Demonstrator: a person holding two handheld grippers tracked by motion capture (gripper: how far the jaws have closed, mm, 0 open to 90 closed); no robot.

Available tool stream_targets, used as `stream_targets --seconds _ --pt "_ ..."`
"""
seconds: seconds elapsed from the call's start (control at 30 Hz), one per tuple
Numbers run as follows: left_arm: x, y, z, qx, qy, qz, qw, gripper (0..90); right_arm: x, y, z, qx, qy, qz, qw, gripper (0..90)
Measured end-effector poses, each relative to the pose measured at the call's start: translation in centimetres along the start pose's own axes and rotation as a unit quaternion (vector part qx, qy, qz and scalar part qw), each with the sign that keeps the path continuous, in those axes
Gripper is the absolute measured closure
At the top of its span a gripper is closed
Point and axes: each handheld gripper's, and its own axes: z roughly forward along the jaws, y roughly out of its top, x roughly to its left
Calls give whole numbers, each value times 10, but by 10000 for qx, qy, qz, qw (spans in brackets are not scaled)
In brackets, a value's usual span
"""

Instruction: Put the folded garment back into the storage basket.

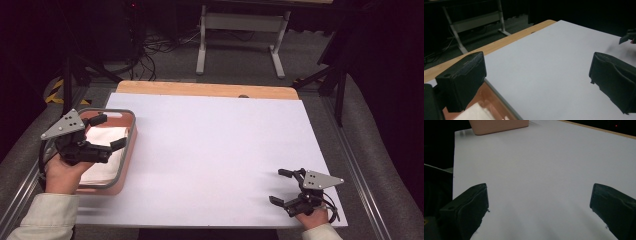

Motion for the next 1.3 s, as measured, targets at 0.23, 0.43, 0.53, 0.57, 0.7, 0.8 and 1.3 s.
stream_targets --seconds 0.23,0.43,0.53,0.57,0.7,0.8,1.3 --pt "-18 1 12 -144 -277 41 9995 15 0 0 -1 -19 15 23 10000 24" --pt "-33 -2 25 -151 -503 103 9986 15 0 0 -1 -23 25 24 10000 24" --pt "-40 -5 32 -149 -581 98 9982 8 0 0 -1 -25 30 25 10000 24" --pt "-42 -6 34 -154 -603 85 9980 5 0 0 -1 -27 30 22 10000 24" --pt "-48 -10 42 -129 -748 63 9971 1 0 0 -1 -30 41 22 10000 24" --pt "-54 -17 53 -56 -884 73 9960 1 0 0 -1 -33 50 30 10000 24" --pt "-73 -45 81 -36 -1211 1 9926 1 0 0 -1 -37 59 26 10000 24"
